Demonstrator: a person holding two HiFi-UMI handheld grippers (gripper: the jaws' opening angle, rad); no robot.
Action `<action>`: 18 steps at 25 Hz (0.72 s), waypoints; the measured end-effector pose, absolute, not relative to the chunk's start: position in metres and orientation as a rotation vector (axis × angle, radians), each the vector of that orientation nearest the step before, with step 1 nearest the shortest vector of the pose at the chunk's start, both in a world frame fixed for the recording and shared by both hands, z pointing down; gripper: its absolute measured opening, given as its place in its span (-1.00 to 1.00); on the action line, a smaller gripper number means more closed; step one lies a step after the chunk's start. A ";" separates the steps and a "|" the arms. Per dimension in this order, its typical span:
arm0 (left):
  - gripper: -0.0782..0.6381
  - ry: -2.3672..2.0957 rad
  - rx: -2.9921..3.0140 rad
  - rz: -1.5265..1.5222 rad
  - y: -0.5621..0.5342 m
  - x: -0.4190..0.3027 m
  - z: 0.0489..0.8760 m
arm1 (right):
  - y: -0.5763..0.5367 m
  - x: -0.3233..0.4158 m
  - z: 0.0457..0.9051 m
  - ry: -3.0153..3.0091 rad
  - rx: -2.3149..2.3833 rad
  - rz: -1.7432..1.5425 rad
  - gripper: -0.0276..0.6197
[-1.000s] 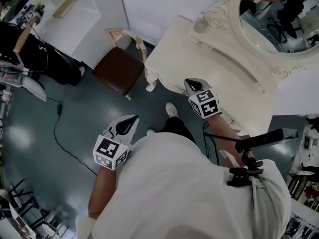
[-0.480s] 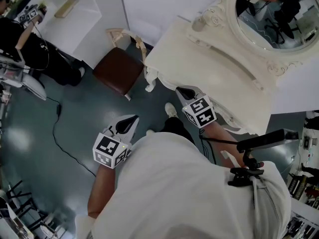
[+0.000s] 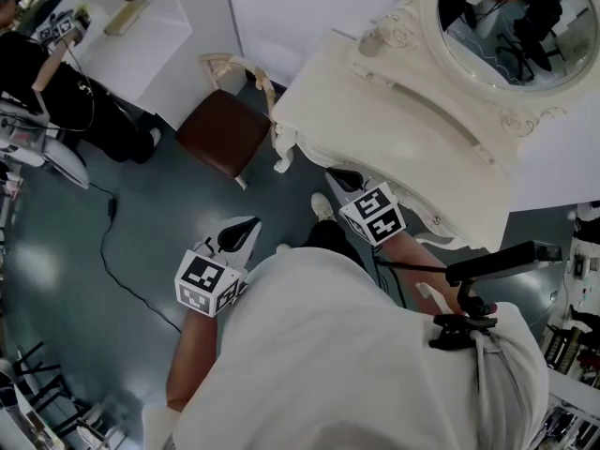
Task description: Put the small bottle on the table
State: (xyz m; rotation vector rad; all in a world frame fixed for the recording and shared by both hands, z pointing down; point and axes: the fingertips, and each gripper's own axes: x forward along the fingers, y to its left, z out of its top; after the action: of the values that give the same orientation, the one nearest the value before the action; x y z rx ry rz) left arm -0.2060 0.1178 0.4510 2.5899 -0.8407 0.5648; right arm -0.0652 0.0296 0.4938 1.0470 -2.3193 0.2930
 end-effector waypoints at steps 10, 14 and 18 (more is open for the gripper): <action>-0.77 -0.833 2.607 0.559 0.126 -0.204 0.447 | 0.041 -0.070 0.485 -2.335 1.040 0.265 -0.91; -0.77 -0.831 2.607 0.561 0.127 -0.207 0.446 | 0.043 -0.073 0.480 -2.338 1.043 0.258 -0.91; -0.77 -0.823 2.606 0.563 0.127 -0.207 0.447 | 0.045 -0.073 0.480 -2.337 1.039 0.257 -0.91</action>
State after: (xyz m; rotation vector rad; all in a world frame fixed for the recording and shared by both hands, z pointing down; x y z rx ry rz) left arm -0.2068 0.1271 0.4473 2.6065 -0.8230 0.5631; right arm -0.0733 0.0447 0.4800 1.0394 -2.3371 0.2572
